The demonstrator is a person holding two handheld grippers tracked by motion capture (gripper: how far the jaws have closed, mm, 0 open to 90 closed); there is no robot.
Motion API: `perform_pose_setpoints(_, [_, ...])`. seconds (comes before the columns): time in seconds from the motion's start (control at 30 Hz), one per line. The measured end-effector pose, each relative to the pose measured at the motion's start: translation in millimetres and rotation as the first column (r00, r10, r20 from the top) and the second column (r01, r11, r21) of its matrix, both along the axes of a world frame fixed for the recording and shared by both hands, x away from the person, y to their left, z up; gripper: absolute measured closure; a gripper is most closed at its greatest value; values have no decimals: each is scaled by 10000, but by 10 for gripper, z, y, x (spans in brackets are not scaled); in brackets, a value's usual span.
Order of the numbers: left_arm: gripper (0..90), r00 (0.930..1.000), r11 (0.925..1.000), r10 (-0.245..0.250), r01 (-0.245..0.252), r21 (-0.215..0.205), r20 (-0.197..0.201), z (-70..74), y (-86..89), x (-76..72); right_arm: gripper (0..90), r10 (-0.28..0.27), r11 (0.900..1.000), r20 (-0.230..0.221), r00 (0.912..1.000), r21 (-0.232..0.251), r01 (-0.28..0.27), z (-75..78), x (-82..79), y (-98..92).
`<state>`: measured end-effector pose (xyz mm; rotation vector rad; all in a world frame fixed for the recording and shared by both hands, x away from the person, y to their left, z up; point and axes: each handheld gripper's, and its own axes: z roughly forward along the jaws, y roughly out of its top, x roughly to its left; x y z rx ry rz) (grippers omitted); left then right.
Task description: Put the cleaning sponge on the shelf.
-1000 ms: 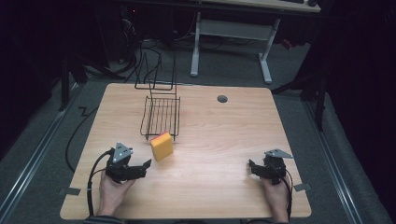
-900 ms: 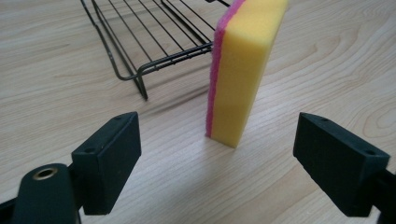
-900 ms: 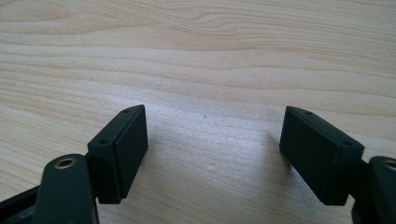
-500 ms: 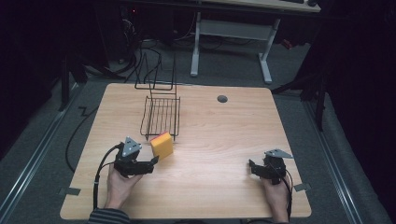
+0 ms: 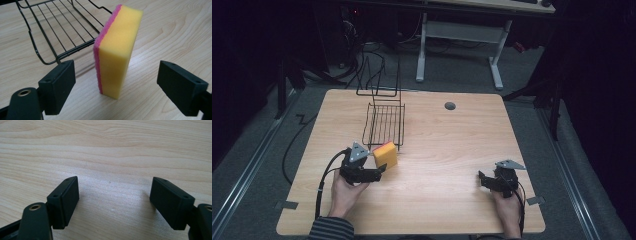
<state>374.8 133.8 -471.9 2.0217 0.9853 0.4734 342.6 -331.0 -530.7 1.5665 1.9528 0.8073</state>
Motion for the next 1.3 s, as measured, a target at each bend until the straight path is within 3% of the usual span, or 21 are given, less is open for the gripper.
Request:
perform_pose_setpoints(0.5, [196,9996,9998,-199,201,98,-178,-80,-111,187,236,-3,10000,2,10000,3,3,0,0,0])
perform_pose_setpoints(1.3, [408,9964,9972,-748,751,54,-403,-255,-145,335,236,0,10000,0,10000,1,0,0,0,0])
